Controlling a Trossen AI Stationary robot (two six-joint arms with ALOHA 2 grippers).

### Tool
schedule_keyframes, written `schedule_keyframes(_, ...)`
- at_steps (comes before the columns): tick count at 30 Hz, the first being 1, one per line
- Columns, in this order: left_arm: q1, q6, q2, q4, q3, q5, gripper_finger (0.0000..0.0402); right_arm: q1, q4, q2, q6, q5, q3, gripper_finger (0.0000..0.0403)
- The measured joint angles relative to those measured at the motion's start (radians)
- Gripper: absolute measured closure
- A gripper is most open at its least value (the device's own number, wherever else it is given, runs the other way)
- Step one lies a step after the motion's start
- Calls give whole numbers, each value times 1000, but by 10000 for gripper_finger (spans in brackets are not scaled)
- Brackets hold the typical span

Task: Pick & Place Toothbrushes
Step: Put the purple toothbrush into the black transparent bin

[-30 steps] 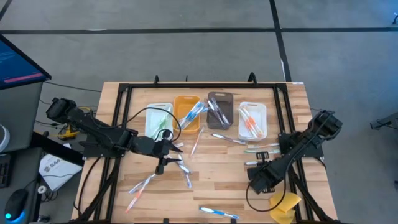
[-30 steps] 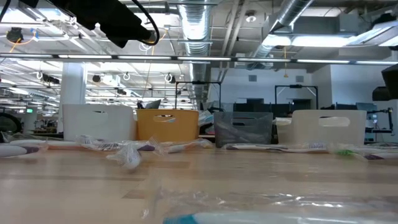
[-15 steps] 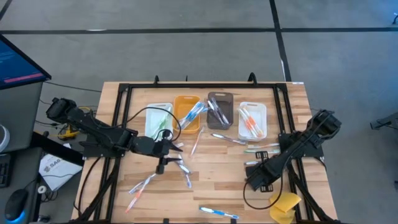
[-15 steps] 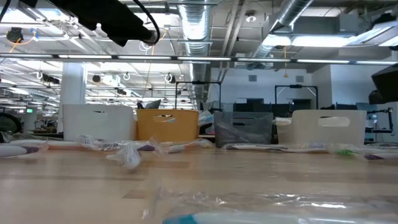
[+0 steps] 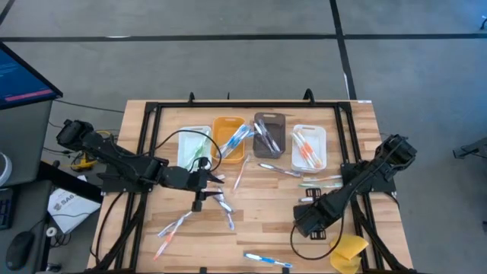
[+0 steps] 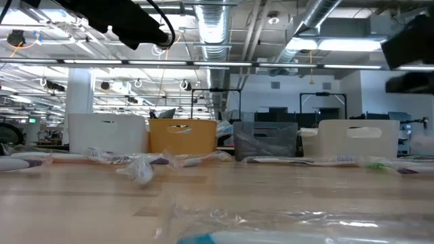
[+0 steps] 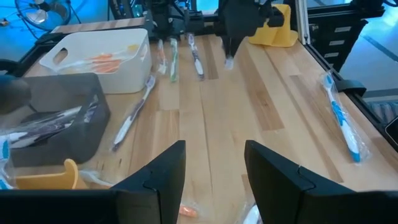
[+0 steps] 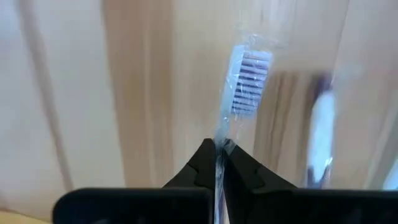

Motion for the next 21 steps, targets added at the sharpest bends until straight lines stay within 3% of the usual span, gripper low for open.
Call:
schedule_keyframes(11,0,19,0,5,0,0,243,1,-4,-1,-192,254,198,402)
schedule_keyframes(17,0,56,0,46,0,5,243,1,91,-2,-372,400,272,403)
schedule_keyframes(21,0,95,0,89,0,65,243,-3,211,-2,-515,452,277,403)
